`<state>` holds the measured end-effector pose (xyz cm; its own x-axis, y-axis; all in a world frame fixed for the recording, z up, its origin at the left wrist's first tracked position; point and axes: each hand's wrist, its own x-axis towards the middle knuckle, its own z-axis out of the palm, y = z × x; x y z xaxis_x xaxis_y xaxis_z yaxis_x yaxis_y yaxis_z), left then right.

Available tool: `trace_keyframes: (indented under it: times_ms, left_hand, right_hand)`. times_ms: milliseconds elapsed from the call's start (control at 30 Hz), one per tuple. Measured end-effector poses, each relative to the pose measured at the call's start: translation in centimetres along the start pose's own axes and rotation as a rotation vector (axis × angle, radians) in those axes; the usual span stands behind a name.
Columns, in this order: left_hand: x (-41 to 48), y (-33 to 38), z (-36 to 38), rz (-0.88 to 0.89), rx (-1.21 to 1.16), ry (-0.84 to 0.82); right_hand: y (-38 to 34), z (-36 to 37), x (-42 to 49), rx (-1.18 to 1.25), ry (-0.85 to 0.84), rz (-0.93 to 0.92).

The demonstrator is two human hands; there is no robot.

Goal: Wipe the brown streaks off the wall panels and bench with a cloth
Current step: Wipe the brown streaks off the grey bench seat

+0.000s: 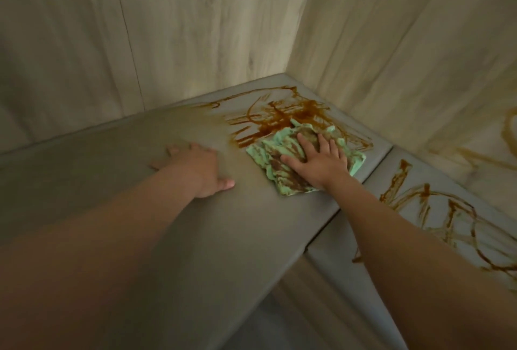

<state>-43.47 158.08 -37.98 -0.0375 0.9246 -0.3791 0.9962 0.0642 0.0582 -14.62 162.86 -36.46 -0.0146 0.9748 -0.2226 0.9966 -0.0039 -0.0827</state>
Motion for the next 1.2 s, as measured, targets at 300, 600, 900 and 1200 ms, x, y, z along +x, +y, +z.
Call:
trace_keyframes:
  times_ms: [300,600,900,1200]
  left_hand:
    - [-3.0,0.6,-1.5,-0.076,0.010,-0.039]
    - [-3.1,-2.7,-2.0,-0.307,-0.114,-0.097]
    - [-2.5,-2.4,-2.0,-0.330,-0.111,-0.119]
    - [-2.2,-2.0,-2.1,-0.346,-0.100,-0.142]
  right_hand:
    - [-8.1,0.8,2.0,-0.090,0.028,-0.424]
    - [-9.9,-1.2,10.8,-0.043,-0.004,-0.371]
    - [-14.9,-3.5,17.1,0.255,-0.016,-0.357]
    - [-21.5,-0.2,11.6,-0.005,0.010,-0.588]
